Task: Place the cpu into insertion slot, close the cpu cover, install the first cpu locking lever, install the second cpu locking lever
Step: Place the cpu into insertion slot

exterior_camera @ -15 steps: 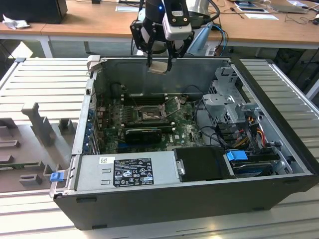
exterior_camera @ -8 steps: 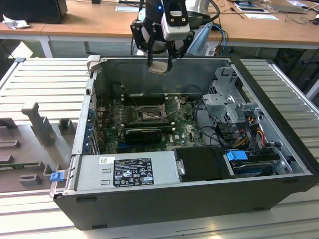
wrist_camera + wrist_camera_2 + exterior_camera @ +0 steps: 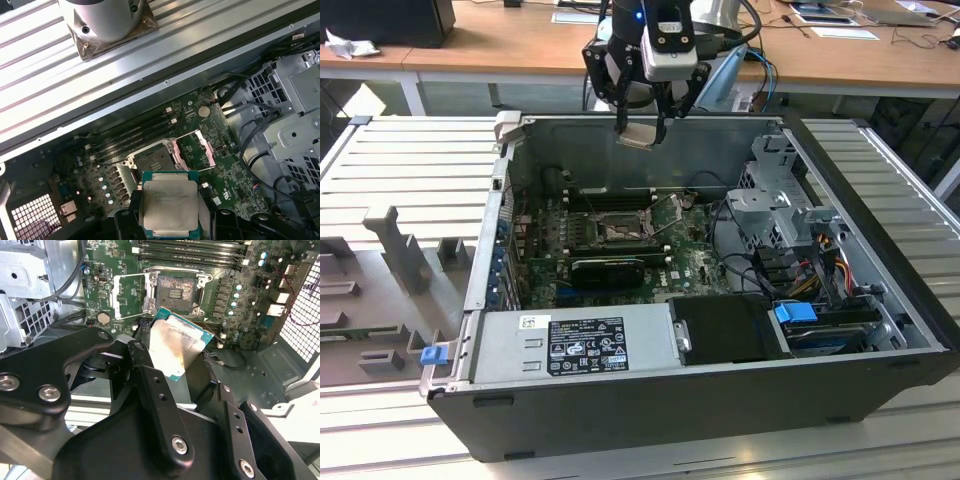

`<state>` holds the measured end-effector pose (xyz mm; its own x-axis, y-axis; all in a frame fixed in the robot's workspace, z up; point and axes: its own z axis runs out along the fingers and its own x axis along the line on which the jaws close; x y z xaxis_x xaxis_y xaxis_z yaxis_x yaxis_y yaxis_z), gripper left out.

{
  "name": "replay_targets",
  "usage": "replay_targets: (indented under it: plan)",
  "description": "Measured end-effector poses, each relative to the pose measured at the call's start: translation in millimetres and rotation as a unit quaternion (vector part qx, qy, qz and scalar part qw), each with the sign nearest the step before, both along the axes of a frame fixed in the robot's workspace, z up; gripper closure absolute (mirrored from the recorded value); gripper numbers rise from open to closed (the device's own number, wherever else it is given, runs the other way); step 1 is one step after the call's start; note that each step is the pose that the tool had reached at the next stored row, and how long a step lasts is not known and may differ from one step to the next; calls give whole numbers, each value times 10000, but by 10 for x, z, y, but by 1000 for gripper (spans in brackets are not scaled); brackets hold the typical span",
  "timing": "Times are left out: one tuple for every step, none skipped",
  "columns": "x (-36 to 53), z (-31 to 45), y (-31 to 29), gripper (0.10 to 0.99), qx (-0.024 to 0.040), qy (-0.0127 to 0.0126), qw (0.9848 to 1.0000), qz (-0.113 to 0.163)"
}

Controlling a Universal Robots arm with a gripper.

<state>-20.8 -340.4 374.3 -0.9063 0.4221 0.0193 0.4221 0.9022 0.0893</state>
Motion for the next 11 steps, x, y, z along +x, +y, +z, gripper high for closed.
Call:
replay_targets:
  plan:
    - [0,0,0,557,0,0,10000,-14]
    - [0,0,0,557,0,0,10000,-45]
    - [0,0,0,557,0,0,10000,-66]
    - [0,0,0,557,0,0,10000,-82]
    - [0,0,0,557,0,0,9999,-113]
    - [0,0,0,557,0,0,9999,-147]
    - [0,0,0,557,0,0,9999,-168]
    - [0,0,0,557,0,0,9998,-192]
    - [0,0,0,557,0,0,9998,-213]
    - [0,0,0,557,0,0,9997,-239]
    - [0,0,0,557,0,0,9996,-269]
